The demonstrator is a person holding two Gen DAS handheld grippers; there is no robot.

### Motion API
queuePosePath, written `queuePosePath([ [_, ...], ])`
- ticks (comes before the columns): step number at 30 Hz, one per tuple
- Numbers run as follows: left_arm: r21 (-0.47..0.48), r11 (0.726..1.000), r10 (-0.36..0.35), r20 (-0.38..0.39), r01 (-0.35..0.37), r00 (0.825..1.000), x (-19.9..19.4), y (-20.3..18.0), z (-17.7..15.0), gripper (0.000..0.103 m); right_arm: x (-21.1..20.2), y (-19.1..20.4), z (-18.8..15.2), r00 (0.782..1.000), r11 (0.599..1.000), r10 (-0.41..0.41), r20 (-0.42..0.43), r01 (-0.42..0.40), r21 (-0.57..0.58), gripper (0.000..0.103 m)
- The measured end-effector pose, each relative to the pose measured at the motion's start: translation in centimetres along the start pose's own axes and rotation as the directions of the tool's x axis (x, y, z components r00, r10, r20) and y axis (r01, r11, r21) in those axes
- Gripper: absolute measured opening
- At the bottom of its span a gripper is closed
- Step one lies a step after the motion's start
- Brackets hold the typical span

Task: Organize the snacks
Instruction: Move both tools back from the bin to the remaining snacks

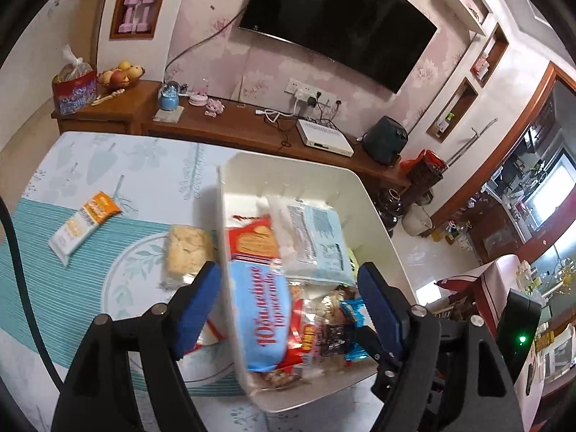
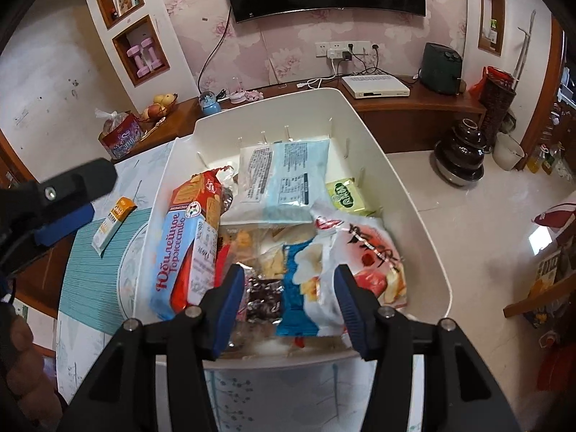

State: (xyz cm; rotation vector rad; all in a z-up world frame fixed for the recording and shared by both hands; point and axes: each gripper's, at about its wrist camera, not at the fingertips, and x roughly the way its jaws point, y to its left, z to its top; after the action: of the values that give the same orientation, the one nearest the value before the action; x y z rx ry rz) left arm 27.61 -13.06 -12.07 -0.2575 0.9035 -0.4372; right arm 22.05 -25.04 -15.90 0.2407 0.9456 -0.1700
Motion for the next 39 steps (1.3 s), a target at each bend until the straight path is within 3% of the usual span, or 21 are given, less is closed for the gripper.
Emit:
queuePosePath([
  [10, 0.019, 0.998, 0.052, -0.015, -0.052, 0.999, -3.6, 5.8, 0.9, 0.078, -1.4, 3.7, -1.4, 1.000, 0.993, 0.002, -0.006, -0.001, 0.121, 0.052],
  [17, 0.086, 0.993, 0.082, -0.028, -0.079, 0.996, -6.3, 10.0, 2.1, 0.084, -2.4, 6.3, -2.4, 1.000, 0.965, -0.009, 0.003, 0.008, 0.264, 0.054],
  [22, 0.142, 0.986, 0.095, -0.056, -0.086, 0.994, -7.2, 12.7, 3.0, 0.087, -2.8, 8.5, -3.6, 1.000, 0.928, -0.022, 0.005, 0.018, 0.373, 0.069],
  [34, 0.237, 0.967, 0.123, -0.134, -0.089, 0.983, -6.2, 19.6, 4.5, 0.089, -1.6, 14.0, -5.2, 0.999, 0.831, -0.042, 0.000, 0.035, 0.555, 0.077],
  [39, 0.270, 0.958, 0.150, -0.182, -0.097, 0.972, -4.1, 22.1, 4.1, 0.089, 0.1, 15.1, -6.1, 0.999, 0.749, -0.023, -0.030, 0.037, 0.661, 0.078],
])
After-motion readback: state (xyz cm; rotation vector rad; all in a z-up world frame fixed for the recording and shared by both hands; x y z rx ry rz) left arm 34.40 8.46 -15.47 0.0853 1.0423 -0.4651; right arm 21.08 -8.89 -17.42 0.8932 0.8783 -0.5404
